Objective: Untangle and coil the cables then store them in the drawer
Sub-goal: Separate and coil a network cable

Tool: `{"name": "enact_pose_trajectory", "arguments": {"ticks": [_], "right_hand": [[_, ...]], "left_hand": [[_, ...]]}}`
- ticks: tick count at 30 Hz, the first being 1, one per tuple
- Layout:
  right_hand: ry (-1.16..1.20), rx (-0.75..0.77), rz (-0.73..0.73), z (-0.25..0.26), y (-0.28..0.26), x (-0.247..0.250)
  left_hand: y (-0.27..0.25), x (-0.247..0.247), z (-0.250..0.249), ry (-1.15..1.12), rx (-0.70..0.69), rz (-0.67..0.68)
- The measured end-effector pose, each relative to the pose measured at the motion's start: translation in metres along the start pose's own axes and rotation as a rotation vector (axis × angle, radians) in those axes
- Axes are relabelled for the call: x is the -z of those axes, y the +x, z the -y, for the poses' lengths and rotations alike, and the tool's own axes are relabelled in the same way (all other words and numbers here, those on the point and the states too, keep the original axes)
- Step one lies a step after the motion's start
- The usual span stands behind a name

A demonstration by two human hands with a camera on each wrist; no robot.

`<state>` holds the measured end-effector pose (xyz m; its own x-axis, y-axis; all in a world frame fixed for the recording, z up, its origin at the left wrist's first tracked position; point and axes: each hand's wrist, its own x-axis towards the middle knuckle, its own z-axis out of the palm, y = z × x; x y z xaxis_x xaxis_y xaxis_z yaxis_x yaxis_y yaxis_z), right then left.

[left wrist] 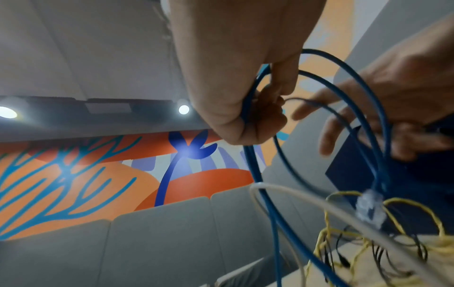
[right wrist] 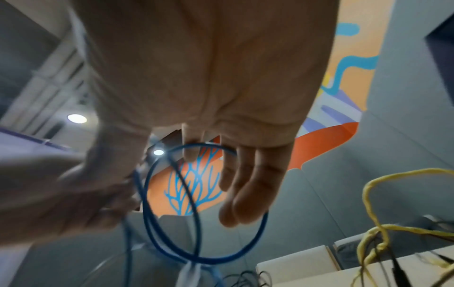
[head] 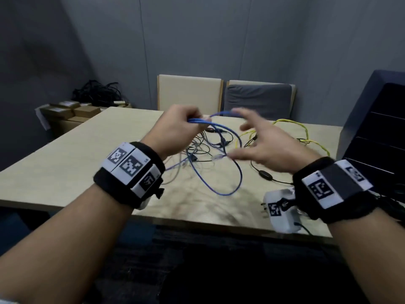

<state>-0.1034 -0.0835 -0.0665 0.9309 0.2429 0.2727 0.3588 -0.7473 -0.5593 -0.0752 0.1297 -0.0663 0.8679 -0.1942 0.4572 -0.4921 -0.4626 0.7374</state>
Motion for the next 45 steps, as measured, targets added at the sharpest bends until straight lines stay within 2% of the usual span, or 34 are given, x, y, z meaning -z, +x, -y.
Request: {"name": "enact_pose_trajectory", "arguments": {"ticks": [1,3,6,8,10,14,16,18,21,23,27,30,32,34,36,39,45], "right_hand": [[-0.055,0.022,0.069,0.006,0.0,-0.007],[-0.113,0.02,0.077,0.014,0.003,-0.017],[-0.013,-0.024,-0.069,0.017,0.01,-0.014],[0.107,-0.069,-0.191,0.013,0.014,-0.001],[0.258,-0.061,-0.306,0.007,0.017,0.013],[0.401,-0.015,-0.504,0.003,0.022,0.032],[0.451,-0.004,-0.592,0.004,0.021,0.04],[0.436,-0.008,-0.647,0.001,0.022,0.046],[0.41,-0.007,-0.66,-0.004,0.02,0.052],[0.401,-0.005,-0.661,-0.006,0.018,0.054],[0.3,-0.004,-0.634,-0.01,0.018,0.053],[0.3,-0.004,-0.627,-0.01,0.018,0.049],[0.292,-0.006,-0.627,-0.008,0.017,0.048],[0.251,-0.01,-0.614,-0.009,0.016,0.05],[0.16,-0.02,-0.585,-0.013,0.015,0.05],[-0.026,-0.05,-0.522,-0.021,0.013,0.05],[-0.368,-0.197,-0.364,-0.037,0.01,0.049]], "left_hand": [[0.002,-0.003,-0.009,-0.027,-0.034,-0.003],[0.005,-0.007,-0.022,-0.064,-0.089,0.003],[0.005,-0.005,-0.028,-0.182,-0.123,0.0],[0.003,0.002,-0.02,-0.082,-0.094,-0.002],[0.0,0.008,-0.007,0.073,0.025,0.113],[-0.007,0.003,0.027,0.448,0.265,0.504],[-0.013,-0.003,0.036,0.547,0.312,0.609],[-0.016,-0.008,0.045,0.595,0.359,0.64],[-0.017,-0.013,0.06,0.54,0.503,0.668],[-0.016,-0.015,0.067,0.505,0.538,0.694],[-0.014,-0.018,0.061,0.403,0.489,0.699],[-0.016,-0.031,0.054,0.427,0.507,0.842],[-0.016,-0.041,0.053,0.502,0.451,0.89],[-0.014,-0.043,0.051,0.518,0.388,0.873],[-0.009,-0.041,0.05,0.375,0.412,0.811],[0.001,-0.032,0.044,0.083,0.45,0.581],[0.025,-0.013,0.024,-0.358,0.374,0.223]]}}
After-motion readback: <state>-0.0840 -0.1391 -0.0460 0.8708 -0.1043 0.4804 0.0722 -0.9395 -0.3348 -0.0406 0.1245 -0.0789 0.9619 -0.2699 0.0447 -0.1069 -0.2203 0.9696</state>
